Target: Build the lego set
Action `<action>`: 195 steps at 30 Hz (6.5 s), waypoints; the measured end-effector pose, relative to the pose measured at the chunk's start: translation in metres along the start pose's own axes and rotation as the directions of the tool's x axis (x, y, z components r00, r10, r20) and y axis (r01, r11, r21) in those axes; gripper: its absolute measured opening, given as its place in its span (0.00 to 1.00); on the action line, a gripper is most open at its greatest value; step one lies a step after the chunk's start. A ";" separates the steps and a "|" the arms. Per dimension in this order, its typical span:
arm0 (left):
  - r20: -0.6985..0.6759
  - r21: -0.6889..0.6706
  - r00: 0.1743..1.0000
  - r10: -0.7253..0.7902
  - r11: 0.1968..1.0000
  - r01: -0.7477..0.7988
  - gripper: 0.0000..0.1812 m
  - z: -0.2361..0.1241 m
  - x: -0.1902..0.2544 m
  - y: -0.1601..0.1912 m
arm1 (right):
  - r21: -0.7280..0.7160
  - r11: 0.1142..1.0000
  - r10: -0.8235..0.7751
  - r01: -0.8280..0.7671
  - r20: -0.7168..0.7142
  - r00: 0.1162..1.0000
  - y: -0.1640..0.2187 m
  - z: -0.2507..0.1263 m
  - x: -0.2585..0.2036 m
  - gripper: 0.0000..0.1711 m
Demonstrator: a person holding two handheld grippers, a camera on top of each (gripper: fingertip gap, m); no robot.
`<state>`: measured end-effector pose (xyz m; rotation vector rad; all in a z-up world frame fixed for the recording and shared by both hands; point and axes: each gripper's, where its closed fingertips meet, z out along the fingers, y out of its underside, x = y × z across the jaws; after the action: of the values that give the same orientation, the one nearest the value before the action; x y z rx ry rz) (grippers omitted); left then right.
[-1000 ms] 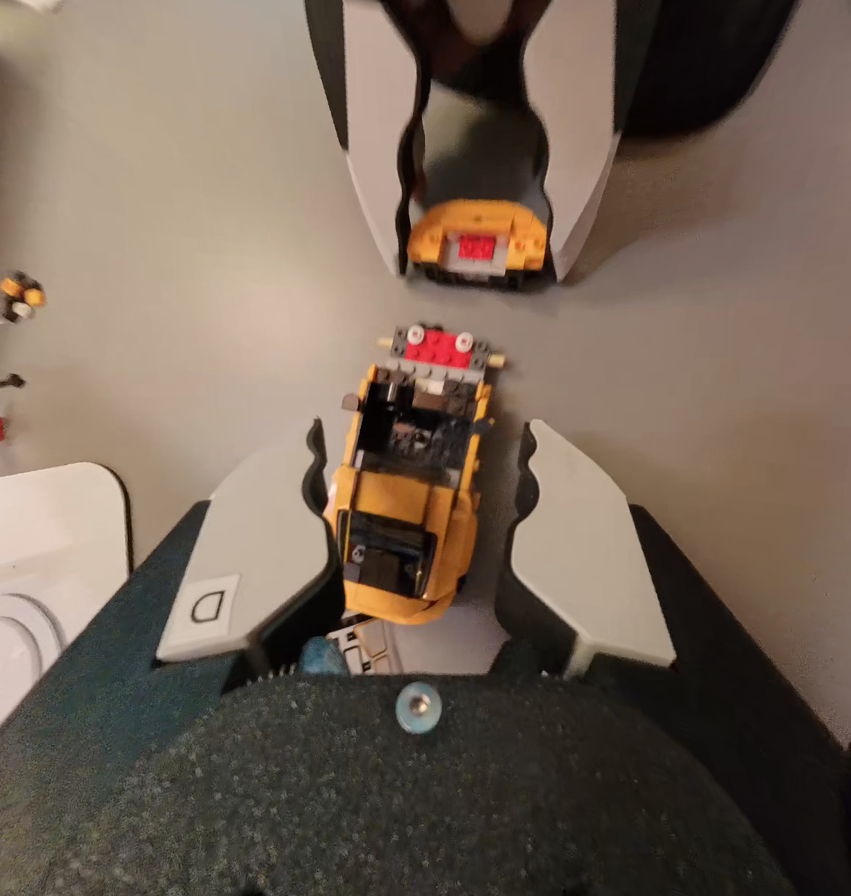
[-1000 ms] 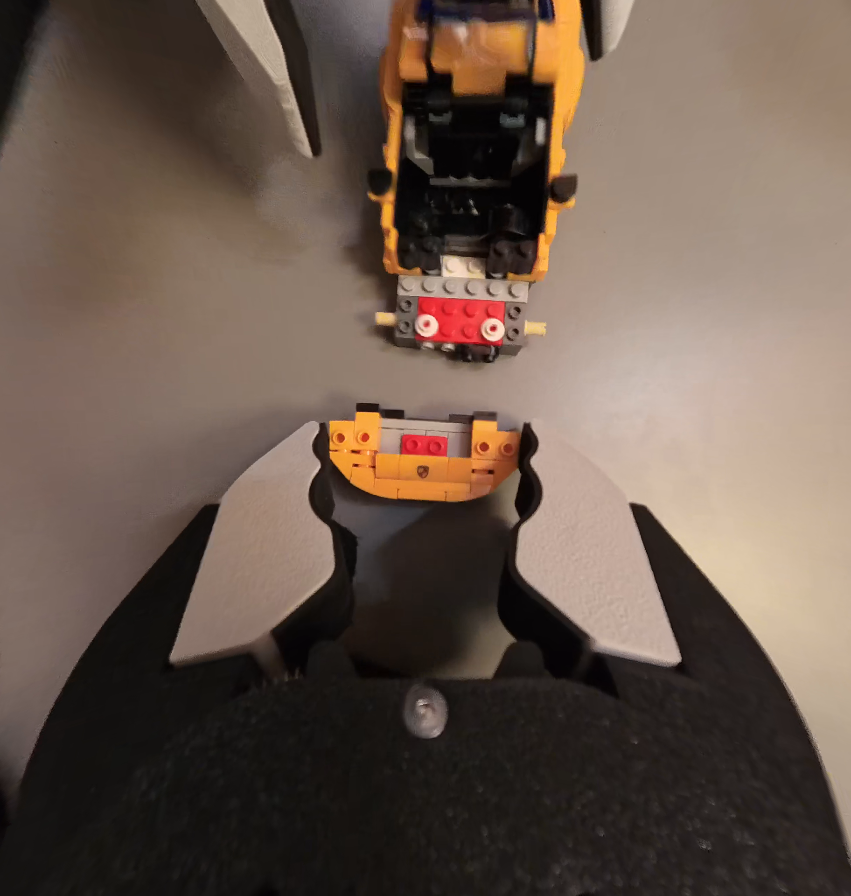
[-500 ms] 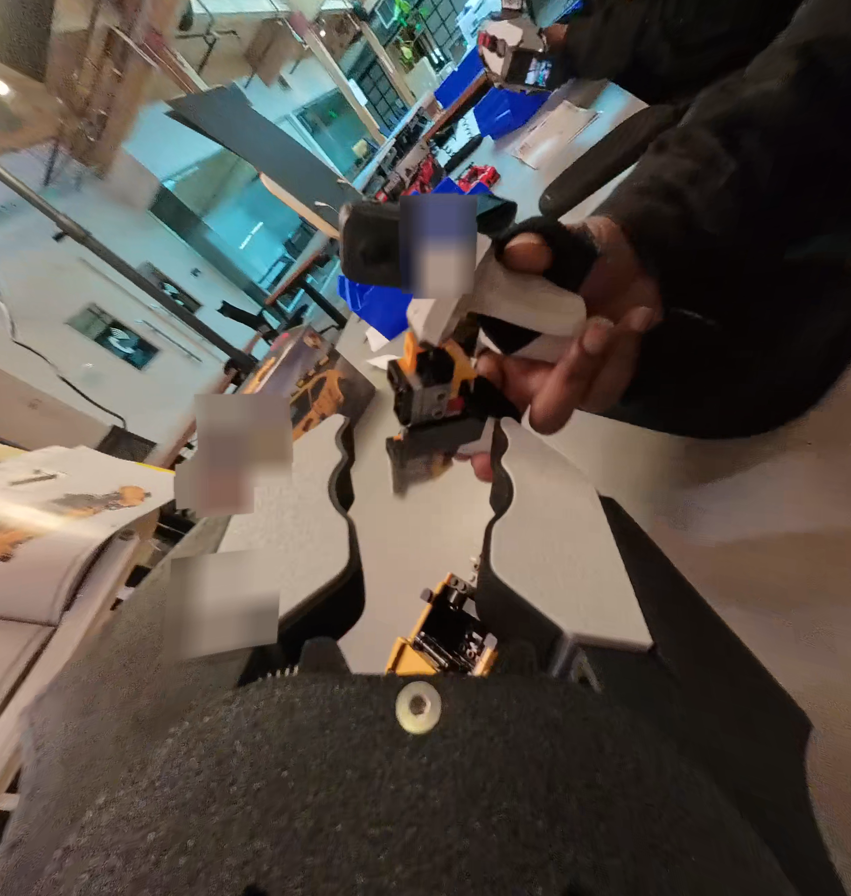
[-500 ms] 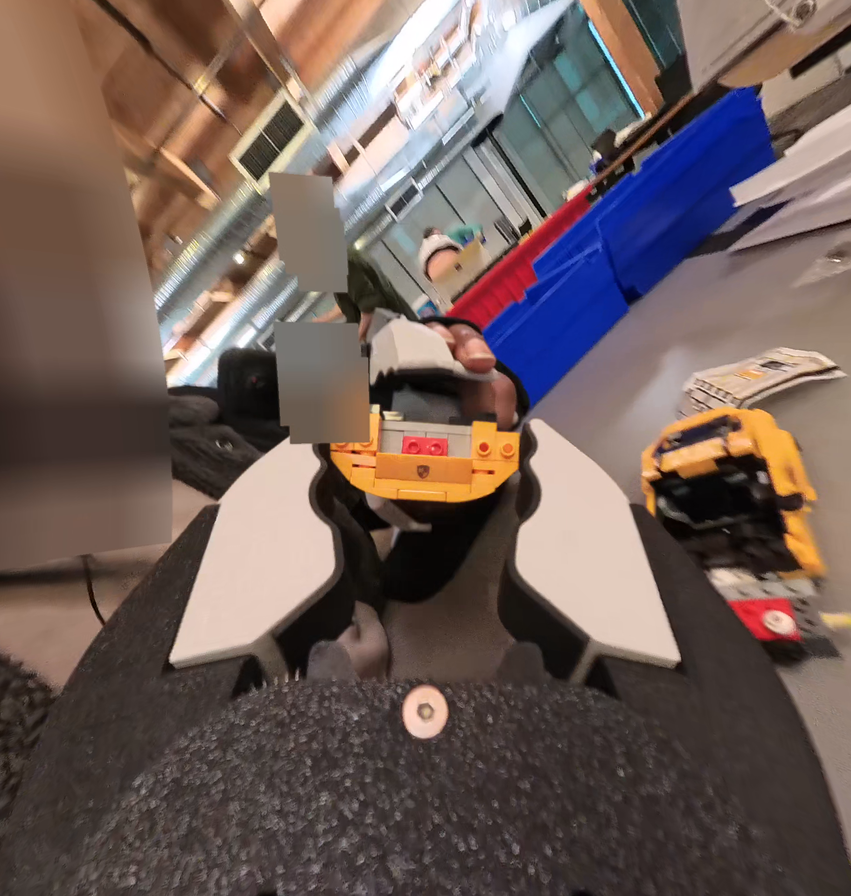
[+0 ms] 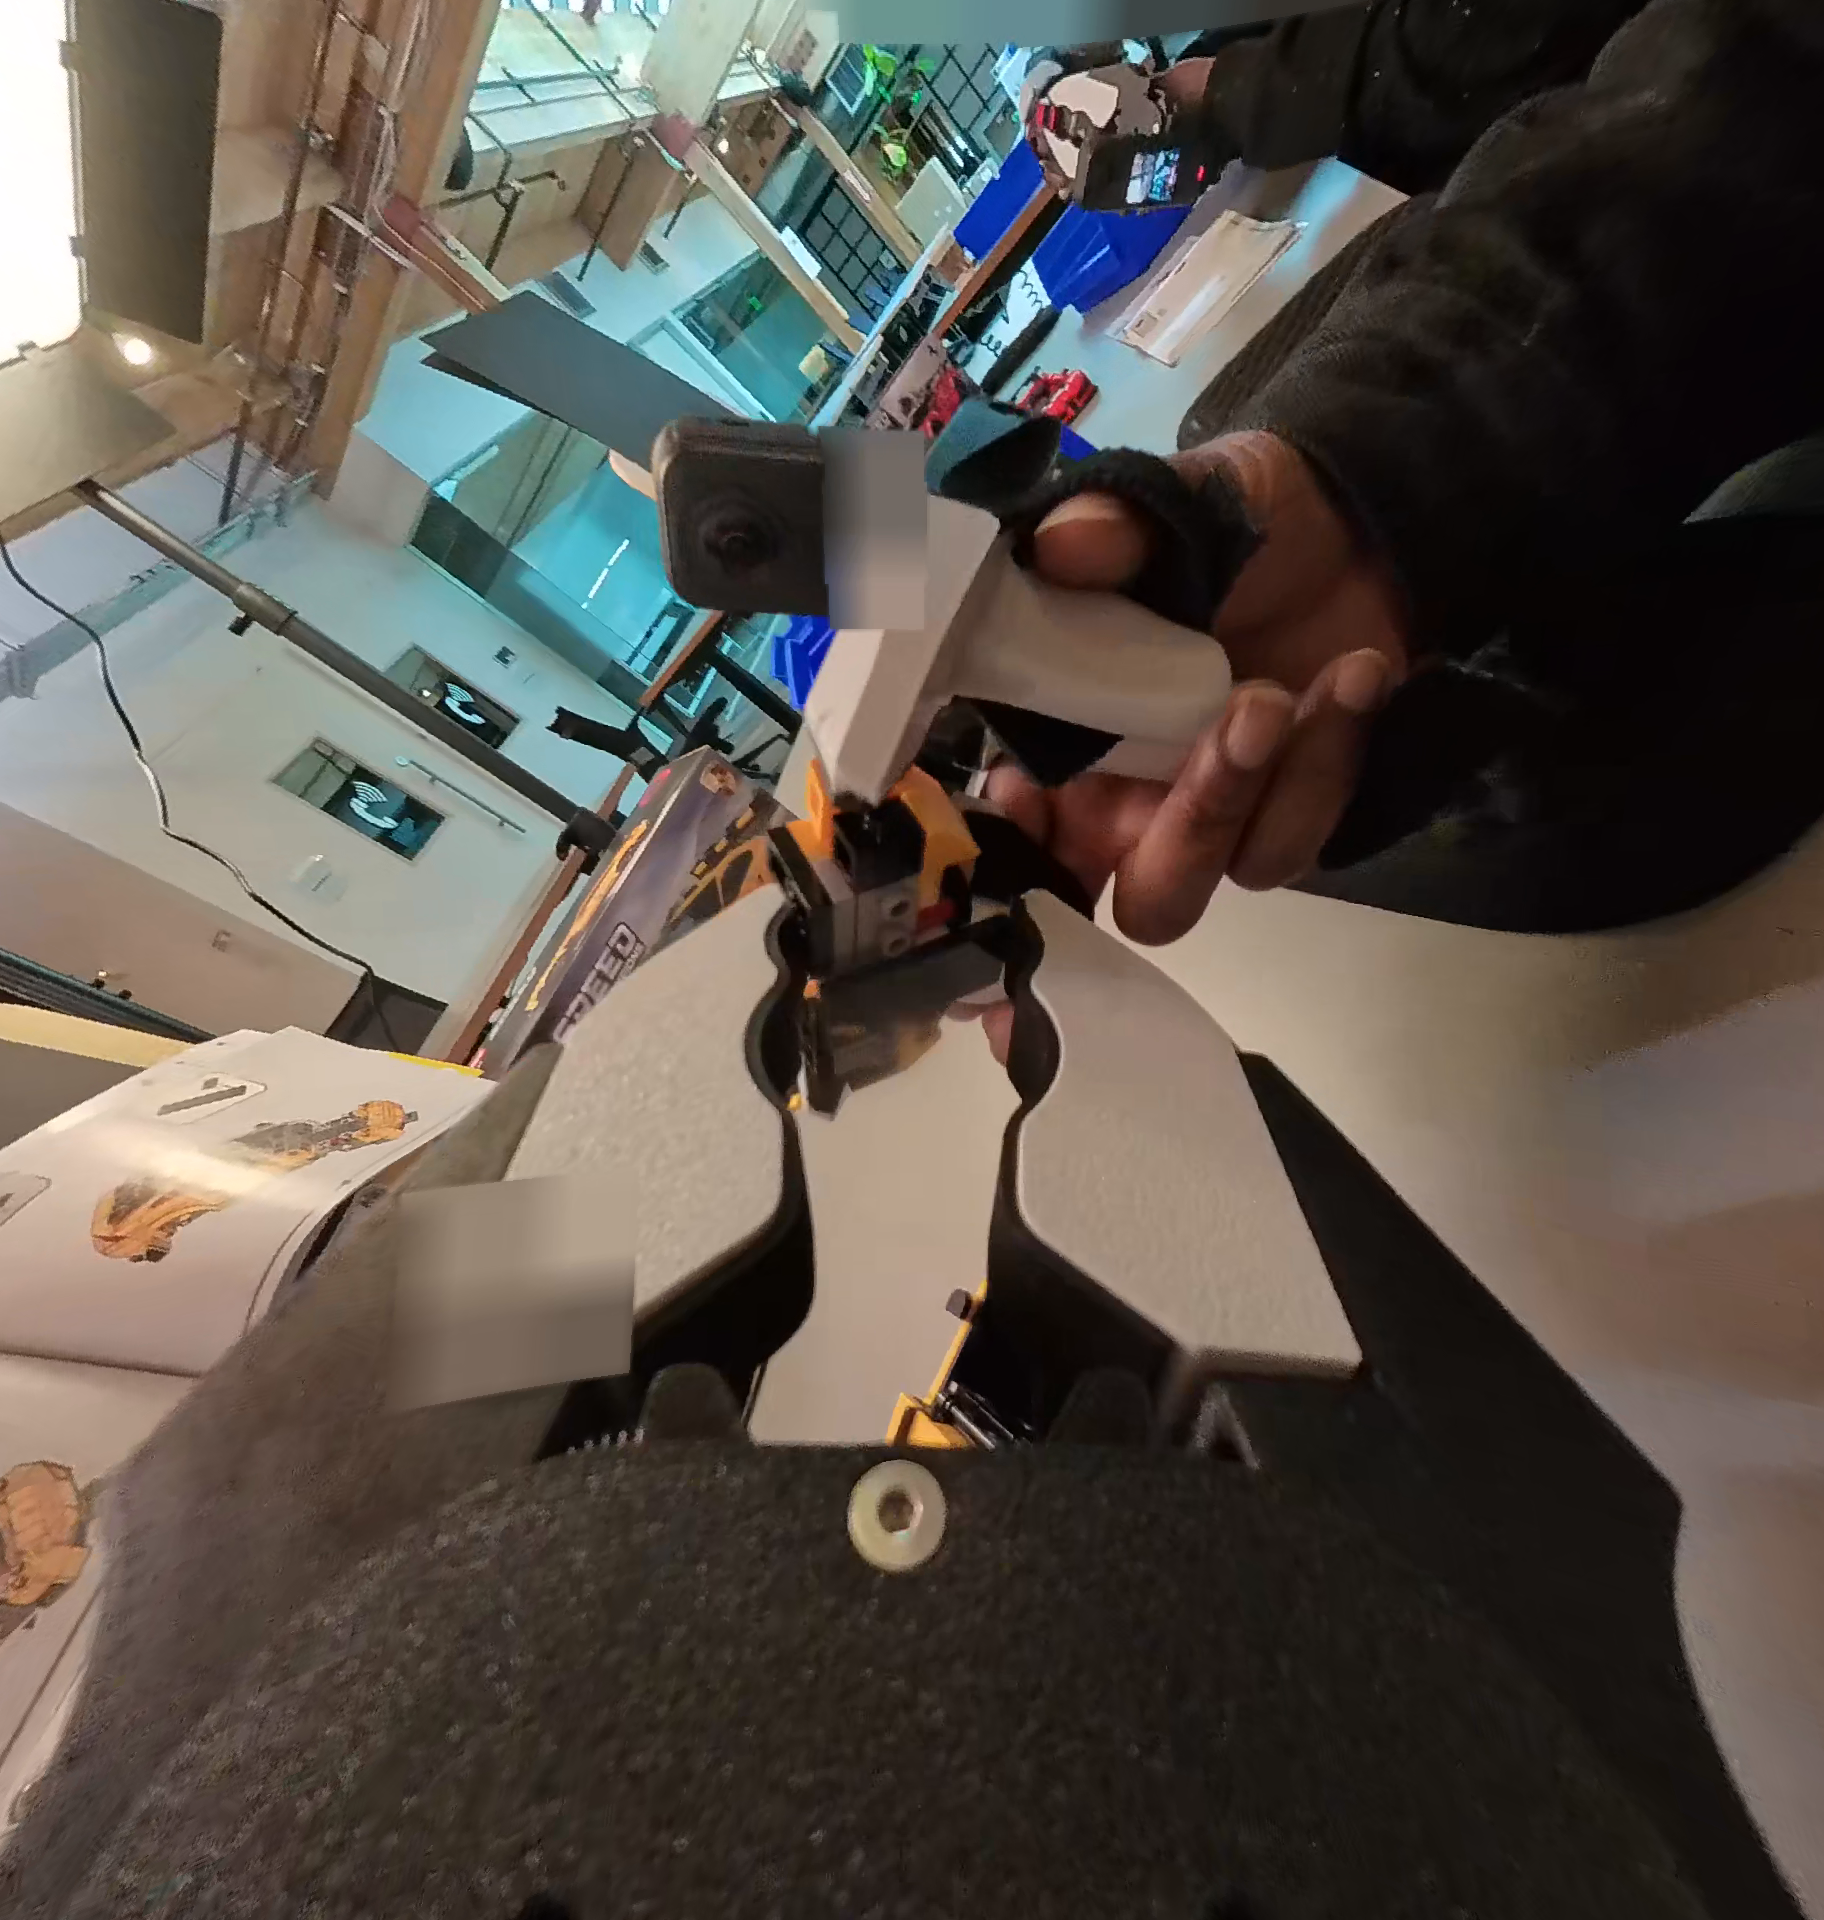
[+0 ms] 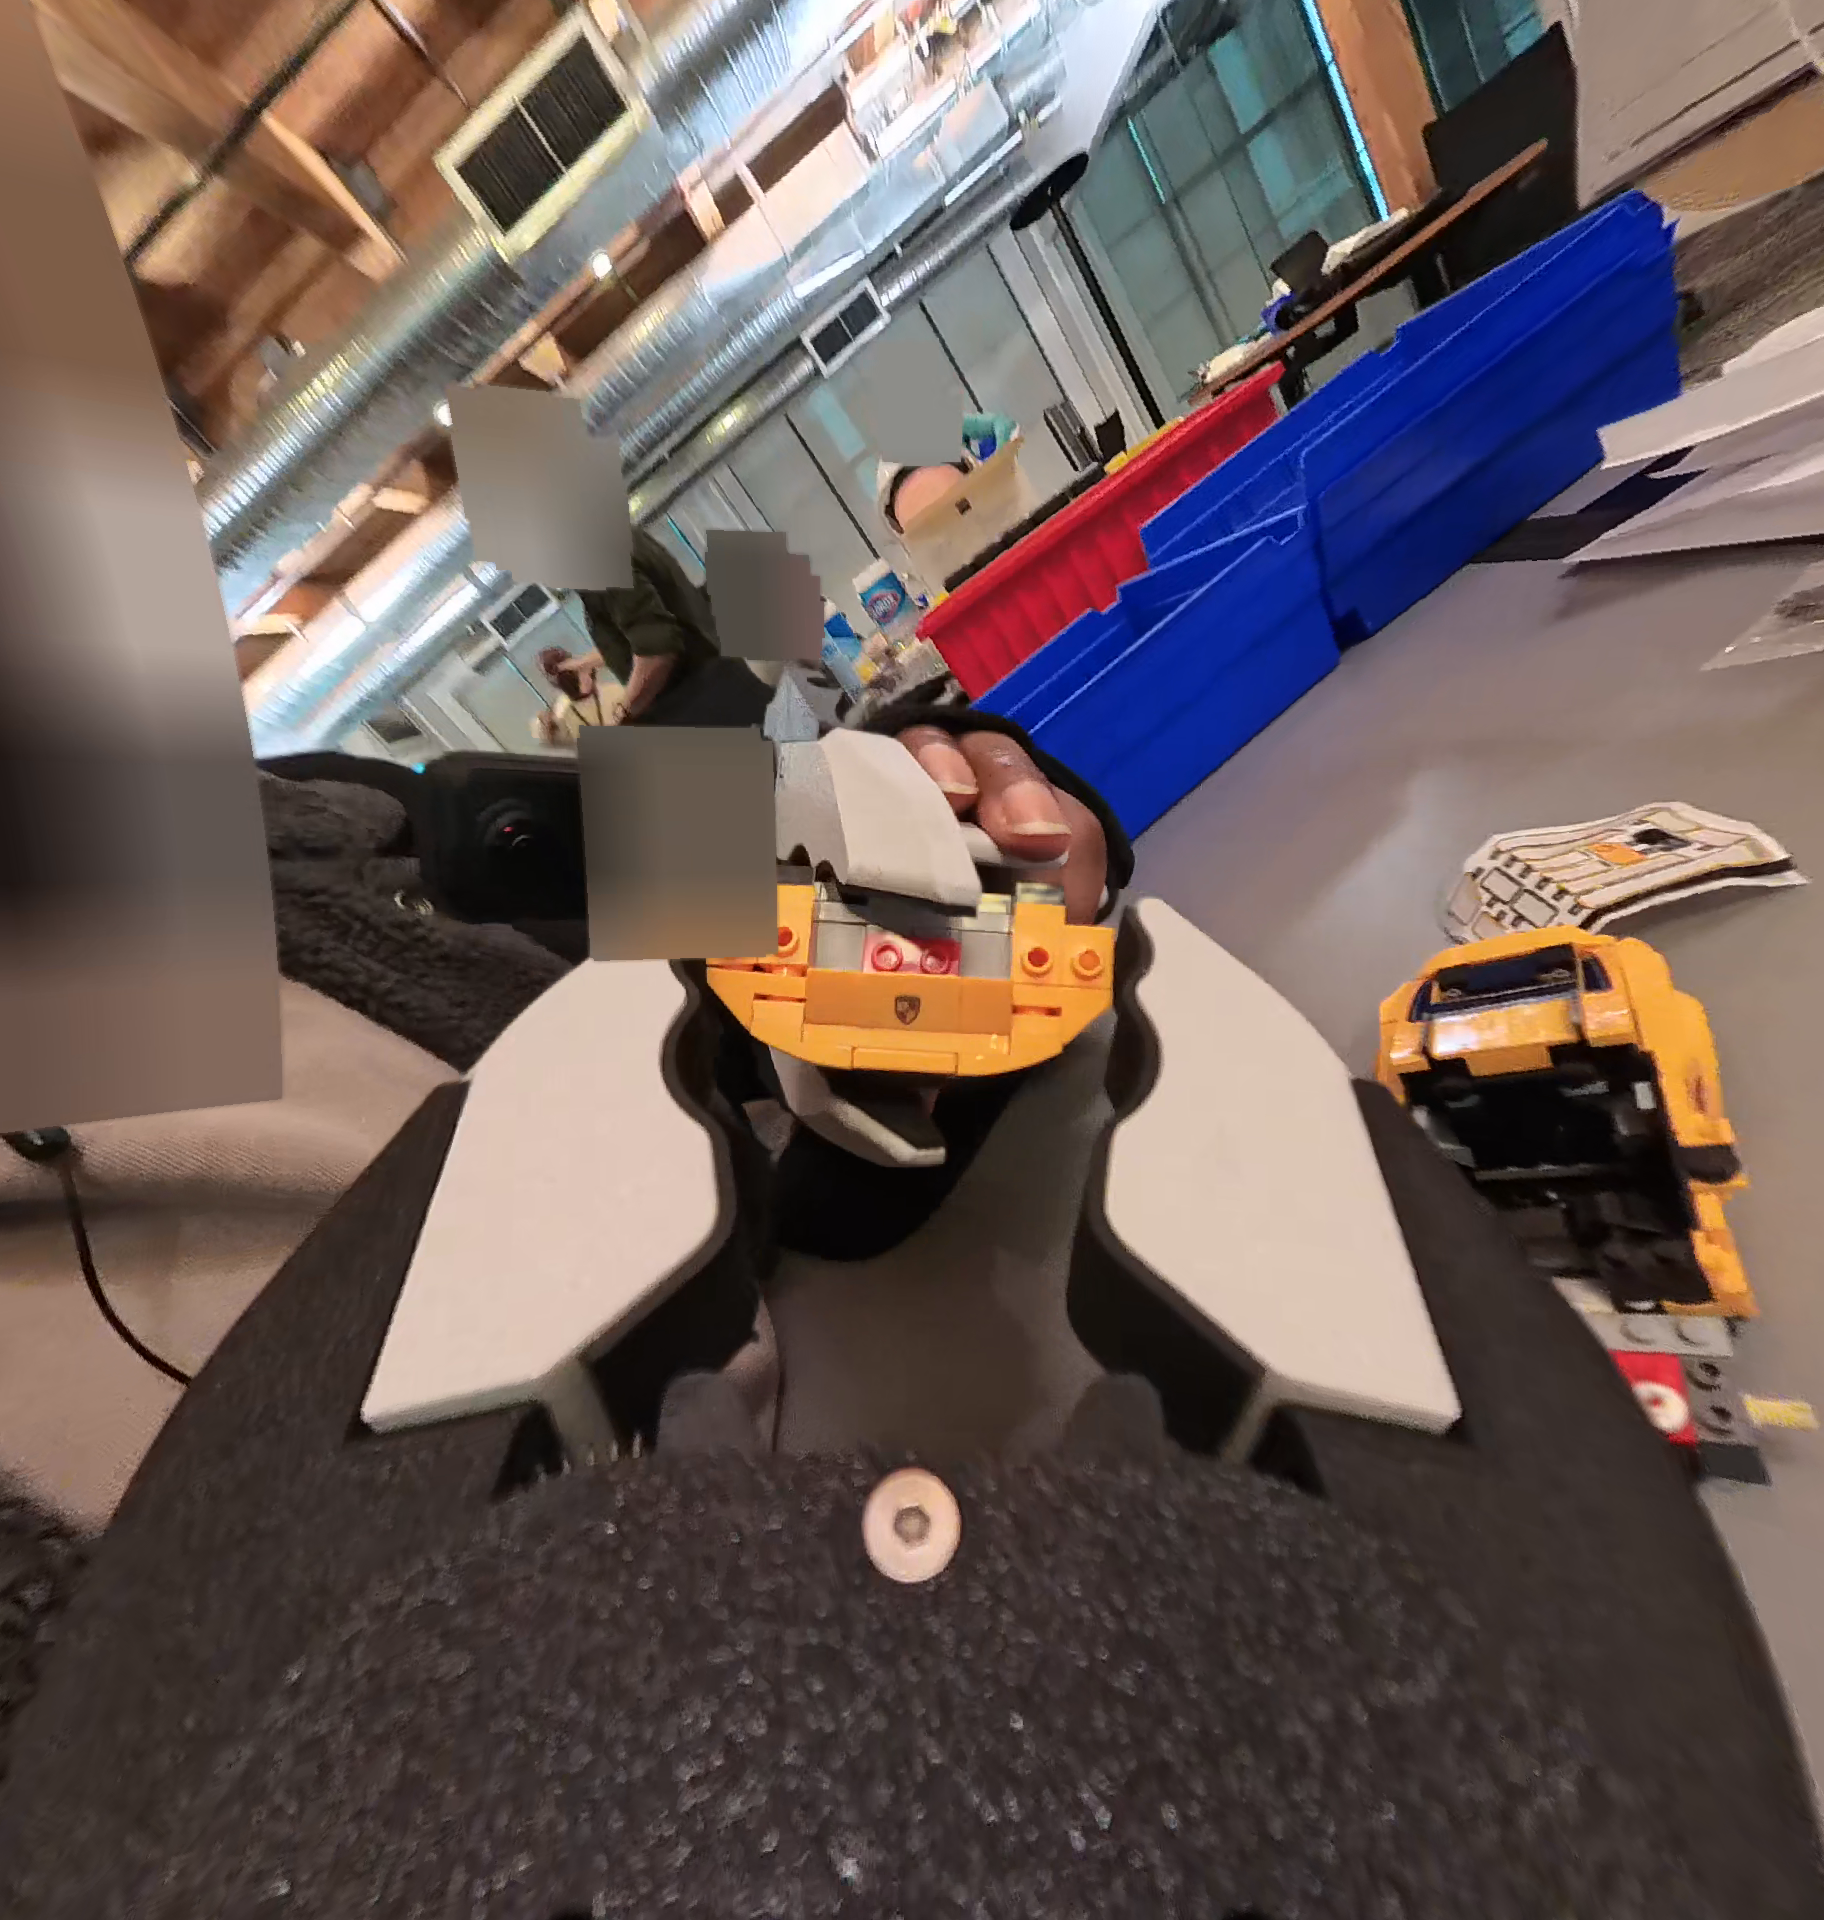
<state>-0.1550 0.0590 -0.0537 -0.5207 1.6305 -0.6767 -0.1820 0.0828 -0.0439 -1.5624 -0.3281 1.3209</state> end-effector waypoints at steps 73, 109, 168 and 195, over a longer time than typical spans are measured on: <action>-0.405 -0.289 0.860 -0.309 0.936 0.200 0.19 -0.015 0.005 0.030 | -0.664 0.076 -0.948 0.744 0.184 0.261 0.005 0.001 -0.001 0.19; -0.630 -0.379 0.664 -0.404 0.905 0.191 0.19 -0.035 0.041 0.026 | -0.684 0.147 -0.875 0.714 0.247 0.417 0.031 -0.002 -0.019 0.12; 0.078 -0.100 0.911 -0.404 0.906 0.411 0.19 -0.001 -0.049 0.025 | -0.454 0.517 -0.815 0.725 -0.519 0.257 -0.051 0.010 -0.015 0.18; 0.239 -0.010 0.968 0.072 0.997 -0.072 0.19 -0.017 -0.044 0.007 | -0.051 0.955 -0.295 0.291 -0.251 0.922 -0.017 0.011 -0.011 0.45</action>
<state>-0.1646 0.0962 -0.0251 -0.5207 1.4159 -0.5369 -0.1887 0.0873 -0.0222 -1.6017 -0.3911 0.8760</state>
